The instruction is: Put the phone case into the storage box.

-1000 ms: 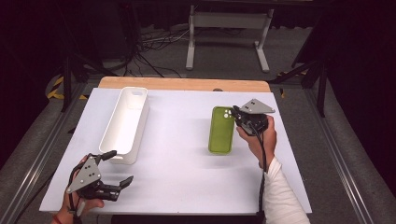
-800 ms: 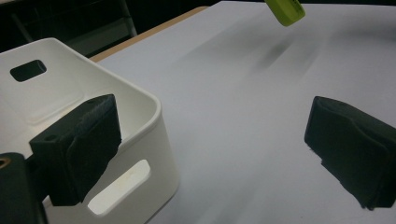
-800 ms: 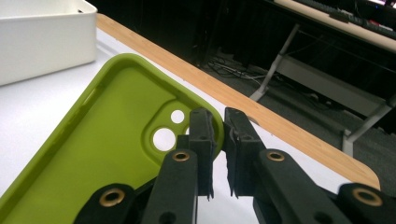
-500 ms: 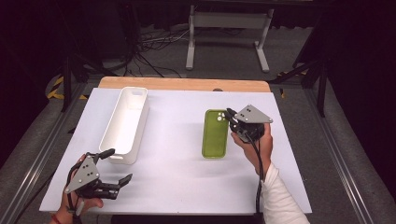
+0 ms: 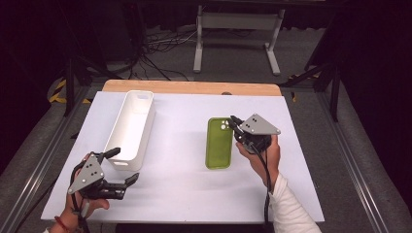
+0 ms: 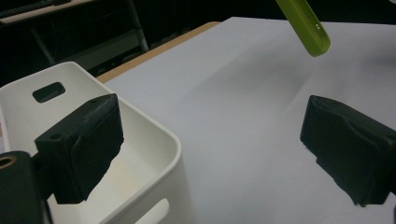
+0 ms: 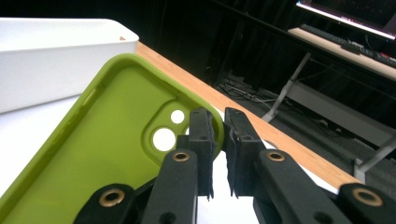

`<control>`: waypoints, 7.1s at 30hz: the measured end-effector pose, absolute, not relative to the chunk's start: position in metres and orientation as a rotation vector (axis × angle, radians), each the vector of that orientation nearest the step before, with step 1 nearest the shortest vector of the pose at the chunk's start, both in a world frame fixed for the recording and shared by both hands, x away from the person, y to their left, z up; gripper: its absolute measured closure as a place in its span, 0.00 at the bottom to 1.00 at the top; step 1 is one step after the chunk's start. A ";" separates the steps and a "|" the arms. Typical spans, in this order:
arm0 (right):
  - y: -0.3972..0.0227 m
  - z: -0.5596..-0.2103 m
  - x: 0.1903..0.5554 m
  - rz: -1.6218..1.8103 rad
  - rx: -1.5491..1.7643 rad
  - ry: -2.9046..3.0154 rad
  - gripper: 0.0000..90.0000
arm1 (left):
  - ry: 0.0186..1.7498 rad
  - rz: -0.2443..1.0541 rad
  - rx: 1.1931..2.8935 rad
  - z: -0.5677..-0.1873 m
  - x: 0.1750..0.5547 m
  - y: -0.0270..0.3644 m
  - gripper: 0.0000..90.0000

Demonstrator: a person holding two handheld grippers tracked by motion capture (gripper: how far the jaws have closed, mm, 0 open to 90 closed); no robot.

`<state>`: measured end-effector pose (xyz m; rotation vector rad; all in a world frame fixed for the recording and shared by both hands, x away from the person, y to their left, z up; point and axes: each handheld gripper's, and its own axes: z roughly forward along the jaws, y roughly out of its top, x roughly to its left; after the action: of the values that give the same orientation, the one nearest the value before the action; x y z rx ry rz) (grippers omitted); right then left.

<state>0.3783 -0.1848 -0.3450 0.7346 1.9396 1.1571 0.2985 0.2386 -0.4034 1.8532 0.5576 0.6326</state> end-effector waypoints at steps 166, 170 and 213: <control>-0.192 -0.408 0.301 1.245 0.527 1.967 0.33 | 0.518 0.481 1.646 -0.351 0.352 0.199 0.86; -0.199 -0.410 0.299 1.244 0.549 1.960 0.33 | 0.519 0.484 1.648 -0.350 0.352 0.203 0.86; -0.216 -0.419 0.297 1.254 0.627 1.969 0.15 | 0.576 0.567 1.564 -0.328 0.364 0.257 0.86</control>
<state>0.2973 -0.2163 -0.4188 0.6267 1.9687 1.2541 0.3638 0.2571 -0.3281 1.5643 0.5757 0.5672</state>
